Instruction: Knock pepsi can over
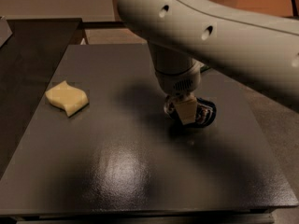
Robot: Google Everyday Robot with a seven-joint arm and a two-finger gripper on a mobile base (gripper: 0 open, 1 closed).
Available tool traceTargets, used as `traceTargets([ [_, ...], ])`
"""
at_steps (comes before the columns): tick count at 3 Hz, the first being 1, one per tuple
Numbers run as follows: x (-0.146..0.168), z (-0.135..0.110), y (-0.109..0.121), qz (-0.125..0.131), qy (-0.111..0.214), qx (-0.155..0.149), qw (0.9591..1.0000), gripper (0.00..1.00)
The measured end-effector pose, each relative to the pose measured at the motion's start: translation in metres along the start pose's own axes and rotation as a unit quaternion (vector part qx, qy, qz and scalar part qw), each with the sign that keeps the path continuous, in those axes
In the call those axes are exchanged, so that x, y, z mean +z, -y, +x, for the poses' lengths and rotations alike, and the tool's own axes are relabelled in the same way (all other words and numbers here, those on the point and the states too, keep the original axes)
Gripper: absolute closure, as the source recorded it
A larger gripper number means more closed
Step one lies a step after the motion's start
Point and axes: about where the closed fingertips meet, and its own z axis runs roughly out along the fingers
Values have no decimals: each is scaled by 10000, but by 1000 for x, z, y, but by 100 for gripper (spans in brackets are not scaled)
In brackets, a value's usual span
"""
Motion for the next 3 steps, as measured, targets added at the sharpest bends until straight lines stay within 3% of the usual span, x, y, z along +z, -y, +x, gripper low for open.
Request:
traceTargets([
  [1, -1, -2, 4, 98, 55, 8, 9999, 5],
  [3, -2, -4, 7, 174, 92, 13, 9998, 0],
])
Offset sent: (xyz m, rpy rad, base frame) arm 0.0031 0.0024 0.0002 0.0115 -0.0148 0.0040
